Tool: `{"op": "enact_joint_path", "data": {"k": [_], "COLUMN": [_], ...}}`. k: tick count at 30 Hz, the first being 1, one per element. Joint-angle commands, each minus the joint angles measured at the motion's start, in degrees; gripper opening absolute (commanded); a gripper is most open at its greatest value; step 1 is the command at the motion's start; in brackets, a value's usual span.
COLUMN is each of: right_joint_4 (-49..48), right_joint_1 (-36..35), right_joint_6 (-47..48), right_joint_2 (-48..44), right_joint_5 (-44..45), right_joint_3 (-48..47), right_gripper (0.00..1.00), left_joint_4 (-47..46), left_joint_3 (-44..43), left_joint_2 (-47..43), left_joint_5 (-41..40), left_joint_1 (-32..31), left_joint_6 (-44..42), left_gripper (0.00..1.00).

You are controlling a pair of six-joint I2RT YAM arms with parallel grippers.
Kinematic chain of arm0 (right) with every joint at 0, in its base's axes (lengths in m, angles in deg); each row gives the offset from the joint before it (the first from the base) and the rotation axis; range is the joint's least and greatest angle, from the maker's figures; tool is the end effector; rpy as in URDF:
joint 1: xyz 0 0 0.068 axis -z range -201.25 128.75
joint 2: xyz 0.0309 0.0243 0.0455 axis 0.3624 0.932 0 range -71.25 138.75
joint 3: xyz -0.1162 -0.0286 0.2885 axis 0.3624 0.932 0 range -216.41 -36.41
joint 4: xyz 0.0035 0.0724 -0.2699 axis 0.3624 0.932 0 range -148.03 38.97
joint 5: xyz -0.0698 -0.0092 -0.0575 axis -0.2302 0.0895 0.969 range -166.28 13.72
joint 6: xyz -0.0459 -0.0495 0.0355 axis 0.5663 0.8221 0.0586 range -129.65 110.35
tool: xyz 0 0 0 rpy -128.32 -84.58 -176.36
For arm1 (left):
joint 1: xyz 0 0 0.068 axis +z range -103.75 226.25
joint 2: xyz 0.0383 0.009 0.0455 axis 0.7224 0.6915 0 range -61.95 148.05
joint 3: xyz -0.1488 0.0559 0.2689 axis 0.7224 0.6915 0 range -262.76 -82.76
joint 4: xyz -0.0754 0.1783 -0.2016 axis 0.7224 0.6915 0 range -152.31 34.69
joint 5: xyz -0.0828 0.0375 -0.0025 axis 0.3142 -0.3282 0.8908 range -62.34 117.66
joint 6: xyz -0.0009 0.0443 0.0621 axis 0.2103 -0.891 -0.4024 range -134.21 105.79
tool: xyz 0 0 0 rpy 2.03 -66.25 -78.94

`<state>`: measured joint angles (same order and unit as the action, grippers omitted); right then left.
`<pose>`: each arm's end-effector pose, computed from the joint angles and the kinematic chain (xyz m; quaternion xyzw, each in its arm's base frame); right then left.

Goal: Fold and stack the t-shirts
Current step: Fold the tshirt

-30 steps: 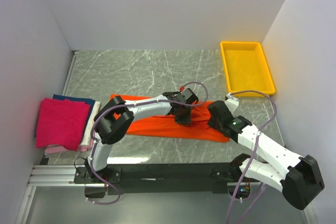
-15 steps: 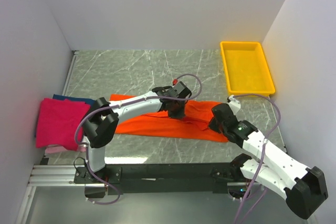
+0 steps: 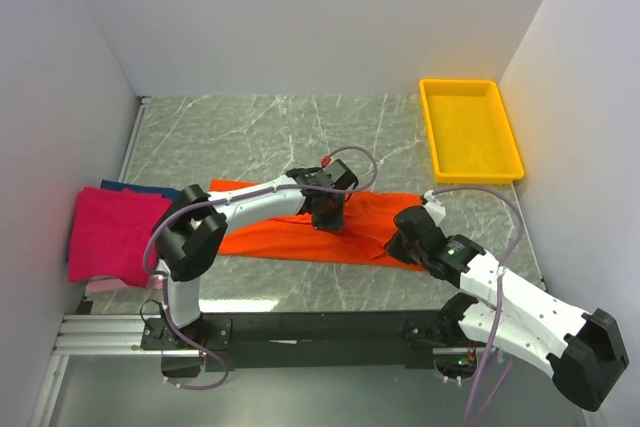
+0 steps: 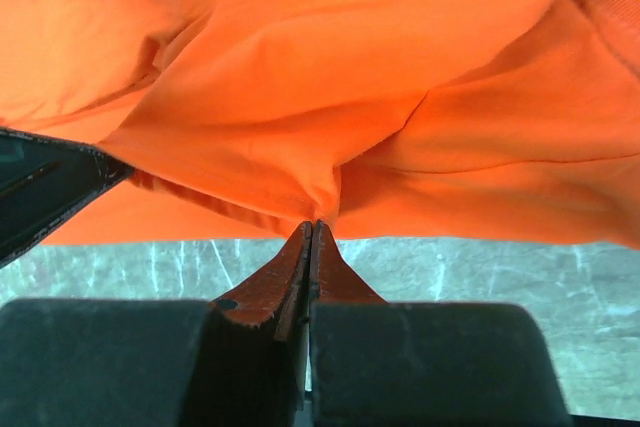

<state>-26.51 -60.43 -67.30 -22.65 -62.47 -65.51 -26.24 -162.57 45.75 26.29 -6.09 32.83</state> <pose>0.1443 0.0976 0.2040 0.1898 0.9173 0.1724 0.3045 0.2670 -0.3435 0.2087 0.0423 0.9733 -0.1642 0.1545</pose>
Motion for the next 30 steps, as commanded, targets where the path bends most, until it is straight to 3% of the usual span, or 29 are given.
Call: {"op": "enact_joint_path", "data": {"k": [1,19,22,23,26,30], "right_joint_4": [-2.2,1.6,3.6,3.8,5.3,6.5], "right_joint_1": [-1.1,-4.2,-4.2,-4.2,-3.6,1.2], "right_joint_6": [-2.1,-5.0,-4.9,-4.8,-4.0,-0.5], "right_joint_2": [0.4,3.6,2.0,1.2,1.1,1.5], "right_joint_5": [-0.2,1.7,3.0,3.2,5.6,5.1], "right_joint_3": [0.0,-3.9,-5.4,-5.8,-7.3,-8.9], "right_gripper": [0.00,0.00,0.13,0.25,0.43,0.50], "left_joint_4": [0.3,-1.4,-1.9,-1.6,-1.6,-2.4], "left_joint_3": [0.8,4.4,4.3,3.7,3.0,2.8], "left_joint_2": [-3.4,-3.8,-4.2,-3.9,-3.4,-3.9], "left_joint_5": [-0.4,0.8,1.5,1.6,1.5,3.0], "left_joint_1": [0.9,2.1,2.1,2.1,2.2,2.2], "left_joint_6": [-1.5,-4.1,-4.9,-5.5,-5.6,-5.8], "left_gripper": [0.01,0.04,0.11,0.12,0.17,0.31]}}
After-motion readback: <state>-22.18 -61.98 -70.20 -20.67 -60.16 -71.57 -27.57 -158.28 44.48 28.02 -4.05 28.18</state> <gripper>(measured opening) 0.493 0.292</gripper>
